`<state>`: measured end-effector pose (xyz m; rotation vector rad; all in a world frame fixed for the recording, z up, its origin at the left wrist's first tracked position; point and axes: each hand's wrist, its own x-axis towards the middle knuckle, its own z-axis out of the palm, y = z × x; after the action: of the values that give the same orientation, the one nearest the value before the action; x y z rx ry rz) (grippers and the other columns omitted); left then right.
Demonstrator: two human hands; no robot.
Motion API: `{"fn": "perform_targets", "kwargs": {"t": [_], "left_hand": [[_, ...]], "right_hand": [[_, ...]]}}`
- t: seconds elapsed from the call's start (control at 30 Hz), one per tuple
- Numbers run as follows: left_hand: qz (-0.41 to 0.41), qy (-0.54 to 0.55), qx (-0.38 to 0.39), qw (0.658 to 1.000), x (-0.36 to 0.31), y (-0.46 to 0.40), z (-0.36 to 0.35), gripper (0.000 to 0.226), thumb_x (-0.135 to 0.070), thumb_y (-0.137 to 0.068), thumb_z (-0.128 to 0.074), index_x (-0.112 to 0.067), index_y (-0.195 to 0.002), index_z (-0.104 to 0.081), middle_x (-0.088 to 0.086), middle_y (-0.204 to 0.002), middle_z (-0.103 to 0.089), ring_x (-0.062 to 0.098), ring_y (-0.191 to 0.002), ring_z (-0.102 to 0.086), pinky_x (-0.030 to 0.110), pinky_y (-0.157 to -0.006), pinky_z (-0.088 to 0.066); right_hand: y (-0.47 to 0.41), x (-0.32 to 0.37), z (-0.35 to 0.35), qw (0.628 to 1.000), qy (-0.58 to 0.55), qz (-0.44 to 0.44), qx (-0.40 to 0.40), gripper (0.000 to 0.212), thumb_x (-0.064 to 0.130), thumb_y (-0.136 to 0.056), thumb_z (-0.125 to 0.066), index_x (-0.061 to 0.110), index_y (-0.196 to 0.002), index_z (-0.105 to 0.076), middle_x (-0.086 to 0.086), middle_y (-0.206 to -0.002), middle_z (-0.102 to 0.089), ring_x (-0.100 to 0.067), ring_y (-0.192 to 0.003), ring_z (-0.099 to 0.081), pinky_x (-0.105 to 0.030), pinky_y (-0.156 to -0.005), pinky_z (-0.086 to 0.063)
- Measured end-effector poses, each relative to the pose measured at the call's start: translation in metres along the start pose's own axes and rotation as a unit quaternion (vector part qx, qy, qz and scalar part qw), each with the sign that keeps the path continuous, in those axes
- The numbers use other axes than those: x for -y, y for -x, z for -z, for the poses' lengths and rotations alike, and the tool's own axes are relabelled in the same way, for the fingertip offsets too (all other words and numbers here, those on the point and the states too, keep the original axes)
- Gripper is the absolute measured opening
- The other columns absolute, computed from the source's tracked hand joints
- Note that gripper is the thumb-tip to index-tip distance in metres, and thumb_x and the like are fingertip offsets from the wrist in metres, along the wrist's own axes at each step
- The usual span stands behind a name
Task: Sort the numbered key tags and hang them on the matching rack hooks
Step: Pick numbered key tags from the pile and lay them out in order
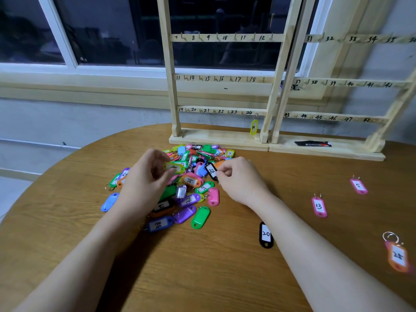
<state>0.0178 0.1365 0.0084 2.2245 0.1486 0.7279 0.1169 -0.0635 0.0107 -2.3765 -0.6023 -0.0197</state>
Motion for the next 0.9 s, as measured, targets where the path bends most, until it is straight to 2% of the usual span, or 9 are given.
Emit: {"fn": "perform_targets", "kwargs": {"t": [0.13, 0.3, 0.4, 0.5, 0.63, 0.7, 0.77, 0.83, 0.9], "left_hand": [[0.019, 0.038, 0.018, 0.999, 0.001, 0.0, -0.001, 0.014, -0.013, -0.097, -0.065, -0.024, -0.097, -0.057, 0.016, -0.079, -0.067, 0.03, -0.074, -0.064, 0.04, -0.07, -0.049], [0.027, 0.041, 0.036, 0.998, -0.002, 0.0, 0.001, 0.016, -0.012, -0.103, -0.053, -0.022, -0.098, -0.065, -0.008, -0.075, -0.069, -0.001, -0.069, -0.061, 0.02, -0.067, -0.045], [0.049, 0.06, 0.054, 0.995, -0.003, 0.0, 0.0, 0.027, -0.011, -0.105, -0.045, -0.024, -0.117, -0.065, -0.007, -0.075, -0.064, -0.002, -0.066, -0.055, 0.016, -0.064, -0.041], [0.046, 0.068, 0.075, 0.994, -0.002, 0.001, 0.0, 0.037, -0.007, -0.105, -0.04, -0.028, -0.124, -0.063, 0.003, -0.077, -0.06, 0.002, -0.066, -0.051, 0.026, -0.067, -0.042], [0.046, 0.089, 0.07, 0.992, -0.002, 0.003, -0.001, 0.026, -0.007, -0.103, -0.045, -0.031, -0.112, -0.052, 0.008, -0.077, -0.06, 0.009, -0.068, -0.05, 0.034, -0.066, -0.042], [0.048, 0.094, 0.073, 0.992, -0.003, 0.004, -0.001, 0.018, -0.009, -0.103, -0.05, -0.027, -0.103, -0.046, -0.001, -0.07, -0.057, 0.006, -0.06, -0.043, 0.026, -0.058, -0.037], [0.036, 0.084, 0.073, 0.993, -0.003, 0.004, -0.001, 0.016, -0.014, -0.102, -0.056, -0.026, -0.099, -0.045, 0.005, -0.07, -0.057, 0.009, -0.056, -0.039, 0.026, -0.053, -0.034], [0.027, 0.078, 0.063, 0.995, -0.005, 0.005, 0.0, 0.016, -0.017, -0.1, -0.061, -0.025, -0.098, -0.046, 0.01, -0.074, -0.063, 0.015, -0.058, -0.046, 0.032, -0.057, -0.037], [0.021, 0.074, 0.053, 0.996, -0.01, 0.007, 0.0, 0.017, -0.019, -0.097, -0.065, -0.024, -0.099, -0.049, 0.005, -0.076, -0.07, 0.008, -0.058, -0.055, 0.025, -0.057, -0.041]], "right_hand": [[-0.001, 0.0, -0.002, 0.999, -0.043, -0.013, 0.019, 0.025, 0.018, -0.099, -0.057, 0.014, -0.082, -0.075, 0.003, -0.078, -0.074, -0.017, -0.076, -0.07, -0.032, -0.066, -0.056], [0.001, 0.002, 0.003, 0.998, -0.053, -0.012, 0.032, 0.023, 0.017, -0.1, -0.056, 0.013, -0.09, -0.077, 0.001, -0.082, -0.075, -0.015, -0.072, -0.07, -0.029, -0.069, -0.056], [0.001, 0.002, 0.001, 0.998, -0.054, -0.013, 0.038, 0.022, 0.017, -0.101, -0.057, 0.014, -0.092, -0.076, 0.003, -0.085, -0.074, -0.012, -0.073, -0.069, -0.032, -0.077, -0.057], [0.001, 0.002, 0.001, 0.998, -0.054, -0.016, 0.039, 0.023, 0.017, -0.101, -0.057, 0.011, -0.088, -0.076, 0.001, -0.079, -0.075, -0.014, -0.072, -0.07, -0.034, -0.089, -0.053], [0.001, 0.004, 0.003, 0.998, -0.05, -0.02, 0.046, 0.023, 0.016, -0.102, -0.056, 0.012, -0.093, -0.076, 0.004, -0.082, -0.075, -0.008, -0.069, -0.068, -0.029, -0.075, -0.055], [0.002, 0.004, 0.003, 0.998, -0.043, -0.021, 0.041, 0.023, 0.016, -0.102, -0.055, 0.011, -0.093, -0.076, 0.004, -0.082, -0.074, -0.008, -0.069, -0.068, -0.03, -0.073, -0.057], [0.002, 0.004, 0.001, 0.998, -0.037, -0.026, 0.034, 0.025, 0.015, -0.101, -0.055, 0.008, -0.091, -0.076, 0.002, -0.08, -0.074, -0.015, -0.073, -0.071, -0.035, -0.075, -0.06], [0.004, 0.006, -0.001, 0.998, -0.038, -0.031, 0.028, 0.026, 0.016, -0.101, -0.055, 0.005, -0.089, -0.075, 0.001, -0.079, -0.074, -0.018, -0.076, -0.071, -0.038, -0.079, -0.061], [0.007, 0.008, 0.001, 0.998, -0.052, -0.038, 0.02, 0.026, 0.016, -0.1, -0.056, 0.003, -0.087, -0.074, -0.004, -0.078, -0.074, -0.021, -0.076, -0.071, -0.035, -0.076, -0.059]]}}
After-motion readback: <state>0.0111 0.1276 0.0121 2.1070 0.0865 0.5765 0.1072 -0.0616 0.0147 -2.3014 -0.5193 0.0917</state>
